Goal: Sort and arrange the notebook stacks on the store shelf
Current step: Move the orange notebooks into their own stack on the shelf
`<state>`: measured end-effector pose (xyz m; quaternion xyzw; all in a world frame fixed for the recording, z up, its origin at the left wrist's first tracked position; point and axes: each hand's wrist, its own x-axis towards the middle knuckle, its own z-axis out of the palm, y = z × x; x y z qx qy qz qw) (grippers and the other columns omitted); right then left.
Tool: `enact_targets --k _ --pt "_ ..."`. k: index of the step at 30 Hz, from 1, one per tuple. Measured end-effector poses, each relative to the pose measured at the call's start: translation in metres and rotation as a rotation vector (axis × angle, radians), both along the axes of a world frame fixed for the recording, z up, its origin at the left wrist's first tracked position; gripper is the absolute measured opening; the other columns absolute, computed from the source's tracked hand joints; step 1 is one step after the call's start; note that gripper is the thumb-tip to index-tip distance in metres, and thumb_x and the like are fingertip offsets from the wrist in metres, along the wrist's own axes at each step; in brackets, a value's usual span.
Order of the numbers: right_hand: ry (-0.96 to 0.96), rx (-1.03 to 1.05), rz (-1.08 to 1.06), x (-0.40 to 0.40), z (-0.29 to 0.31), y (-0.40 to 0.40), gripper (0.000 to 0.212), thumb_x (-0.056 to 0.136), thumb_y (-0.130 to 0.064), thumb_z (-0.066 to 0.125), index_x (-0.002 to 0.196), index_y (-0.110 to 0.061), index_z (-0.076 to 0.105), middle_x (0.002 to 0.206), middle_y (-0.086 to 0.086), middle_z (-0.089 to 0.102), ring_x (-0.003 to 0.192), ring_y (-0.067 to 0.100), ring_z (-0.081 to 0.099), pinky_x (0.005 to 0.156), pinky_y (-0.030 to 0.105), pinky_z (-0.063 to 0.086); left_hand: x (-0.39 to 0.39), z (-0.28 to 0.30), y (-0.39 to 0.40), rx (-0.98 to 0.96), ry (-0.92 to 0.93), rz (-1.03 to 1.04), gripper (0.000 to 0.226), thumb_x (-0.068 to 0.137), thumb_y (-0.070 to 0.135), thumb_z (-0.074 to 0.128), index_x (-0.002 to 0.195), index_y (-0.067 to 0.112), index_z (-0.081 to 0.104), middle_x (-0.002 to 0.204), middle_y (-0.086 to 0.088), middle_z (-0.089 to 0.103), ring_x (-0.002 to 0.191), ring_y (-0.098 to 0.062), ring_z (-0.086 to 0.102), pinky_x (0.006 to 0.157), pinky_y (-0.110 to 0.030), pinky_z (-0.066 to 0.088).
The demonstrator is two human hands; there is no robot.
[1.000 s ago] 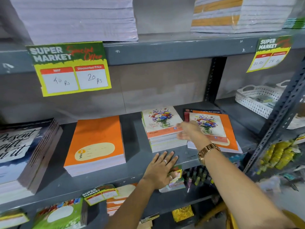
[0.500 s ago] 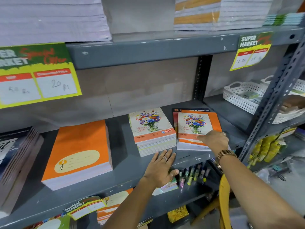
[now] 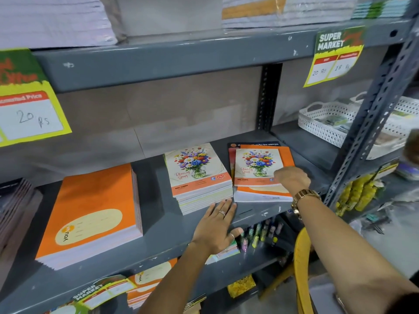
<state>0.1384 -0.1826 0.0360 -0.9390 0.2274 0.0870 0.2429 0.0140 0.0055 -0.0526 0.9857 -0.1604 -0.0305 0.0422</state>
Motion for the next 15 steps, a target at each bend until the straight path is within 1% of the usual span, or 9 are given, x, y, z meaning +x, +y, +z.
enact_targets --k 3,4,5,7,8,9,11,13,15 --pt "-0.107 0.431 -0.066 0.004 0.005 -0.005 0.013 0.089 -0.011 0.045 0.090 -0.005 0.056 0.080 0.012 0.061 0.055 0.018 0.061 0.048 0.020 0.046 -0.001 0.002 -0.001 0.005 0.006 -0.004 0.070 0.096 0.051 0.024 0.149 0.015 -0.003 0.160 -0.006 -0.005 0.147 -0.019 -0.007 0.120 -0.035 -0.006" --pt "-0.161 0.582 -0.060 0.005 0.011 -0.004 0.017 0.091 -0.008 0.044 0.100 -0.004 0.058 0.087 0.016 0.064 0.058 0.018 0.065 0.045 0.020 0.047 -0.002 0.003 0.000 0.003 0.009 -0.009 0.069 0.096 0.051 0.024 0.149 0.015 -0.003 0.160 -0.006 -0.006 0.147 -0.019 -0.007 0.120 -0.034 -0.007" --pt "-0.230 0.649 -0.072 0.009 0.017 -0.003 0.025 0.092 -0.007 0.044 0.112 -0.002 0.058 0.101 0.021 0.065 0.075 0.023 0.068 0.051 0.022 0.050 -0.002 0.001 0.000 0.001 0.018 -0.016 0.069 0.096 0.051 0.024 0.149 0.015 -0.003 0.160 -0.006 -0.006 0.147 -0.019 -0.008 0.120 -0.034 -0.007" --pt "-0.369 0.524 -0.147 0.010 0.038 0.003 0.033 0.092 -0.009 0.045 0.121 0.003 0.055 0.124 0.024 0.060 0.109 0.035 0.060 0.079 0.034 0.052 -0.008 0.001 0.005 0.007 0.023 -0.028 0.069 0.096 0.051 0.023 0.149 0.016 -0.004 0.160 -0.005 -0.006 0.147 -0.019 -0.009 0.121 -0.035 -0.007" --pt "-0.417 0.470 -0.185 0.010 0.048 0.006 0.034 0.090 -0.010 0.045 0.120 0.004 0.055 0.125 0.025 0.059 0.114 0.038 0.056 0.089 0.038 0.049 -0.010 0.001 0.007 0.014 0.026 -0.034 0.069 0.096 0.051 0.023 0.149 0.016 -0.004 0.160 -0.005 -0.006 0.147 -0.019 -0.009 0.121 -0.035 -0.006" --pt "-0.466 0.452 -0.196 0.008 0.059 0.011 0.033 0.090 -0.010 0.045 0.118 0.003 0.056 0.125 0.025 0.059 0.115 0.039 0.055 0.092 0.039 0.047 -0.013 0.000 0.011 0.023 0.026 -0.034 0.069 0.096 0.051 0.023 0.149 0.017 -0.005 0.160 -0.004 -0.006 0.147 -0.019 -0.009 0.121 -0.035 -0.006" --pt "-0.556 0.429 -0.168 0.002 0.077 0.020 0.031 0.091 -0.009 0.044 0.118 0.002 0.056 0.125 0.025 0.059 0.115 0.039 0.055 0.086 0.035 0.045 -0.020 0.000 0.017 0.034 0.027 -0.028 0.068 0.097 0.050 0.023 0.149 0.017 -0.005 0.160 -0.003 -0.006 0.147 -0.019 -0.009 0.121 -0.035 -0.007" --pt "-0.575 0.468 -0.126 -0.001 0.091 0.032 0.031 0.093 -0.011 0.040 0.118 0.001 0.055 0.119 0.026 0.061 0.103 0.040 0.061 0.084 0.038 0.048 -0.027 0.000 0.024 0.032 0.030 -0.018 0.068 0.097 0.050 0.023 0.149 0.017 -0.005 0.160 -0.002 -0.006 0.147 -0.019 -0.008 0.121 -0.035 -0.007" --pt "-0.534 0.711 -0.104 -0.004 0.098 0.047 0.026 0.095 -0.012 0.038 0.115 -0.002 0.052 0.095 0.023 0.064 0.066 0.033 0.066 0.067 0.043 0.056 -0.031 0.001 0.028 0.022 0.035 -0.011 0.068 0.097 0.049 0.024 0.149 0.017 -0.004 0.160 -0.001 -0.006 0.147 -0.019 -0.007 0.121 -0.035 -0.006"
